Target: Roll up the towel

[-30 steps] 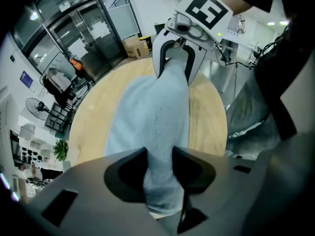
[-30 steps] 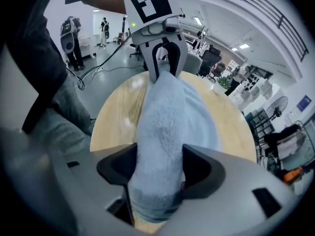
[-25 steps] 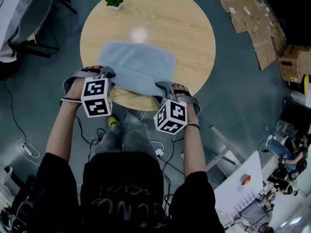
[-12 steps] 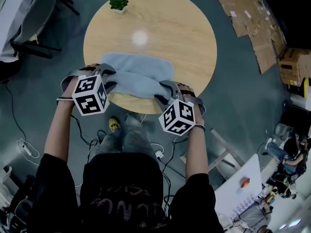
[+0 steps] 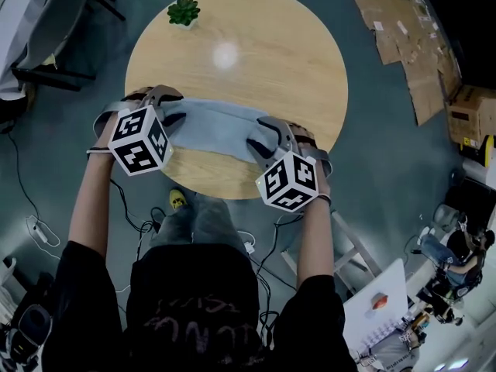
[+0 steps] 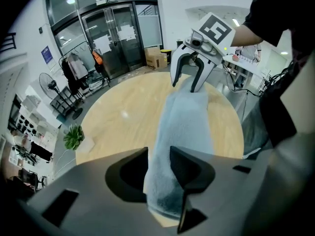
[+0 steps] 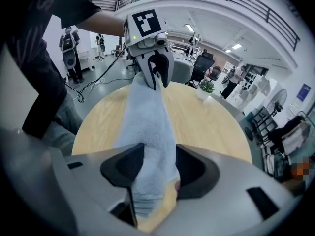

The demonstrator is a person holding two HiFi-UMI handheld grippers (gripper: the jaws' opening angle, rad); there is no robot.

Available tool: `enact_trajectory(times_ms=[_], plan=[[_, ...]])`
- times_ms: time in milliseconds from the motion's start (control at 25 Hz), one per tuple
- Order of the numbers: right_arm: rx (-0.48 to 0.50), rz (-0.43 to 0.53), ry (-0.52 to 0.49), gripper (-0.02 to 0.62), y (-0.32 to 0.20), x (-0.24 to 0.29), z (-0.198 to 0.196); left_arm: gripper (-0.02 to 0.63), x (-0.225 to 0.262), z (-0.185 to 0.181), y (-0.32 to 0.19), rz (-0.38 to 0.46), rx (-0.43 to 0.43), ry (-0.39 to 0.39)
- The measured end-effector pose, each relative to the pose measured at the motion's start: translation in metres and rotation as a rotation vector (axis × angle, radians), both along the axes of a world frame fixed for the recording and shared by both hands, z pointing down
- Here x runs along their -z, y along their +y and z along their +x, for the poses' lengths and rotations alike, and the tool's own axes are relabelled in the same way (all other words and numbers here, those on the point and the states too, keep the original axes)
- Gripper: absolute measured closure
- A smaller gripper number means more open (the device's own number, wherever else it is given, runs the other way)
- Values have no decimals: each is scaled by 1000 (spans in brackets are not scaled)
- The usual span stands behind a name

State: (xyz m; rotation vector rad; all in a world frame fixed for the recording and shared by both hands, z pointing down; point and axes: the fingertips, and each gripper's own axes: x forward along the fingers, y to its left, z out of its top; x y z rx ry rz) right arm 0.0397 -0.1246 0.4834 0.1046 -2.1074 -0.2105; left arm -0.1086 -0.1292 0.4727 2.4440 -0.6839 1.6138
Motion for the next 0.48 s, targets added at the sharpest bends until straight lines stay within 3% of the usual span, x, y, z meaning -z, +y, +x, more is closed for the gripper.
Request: enact_trajectory(times_ms=[320, 480], plan=[[-24, -5, -56, 388, -41, -3, -7, 471, -12, -6, -34, 30, 51, -24], [-17, 1, -61, 397, -52, -9, -10, 471, 9, -2, -37, 53, 36, -15]])
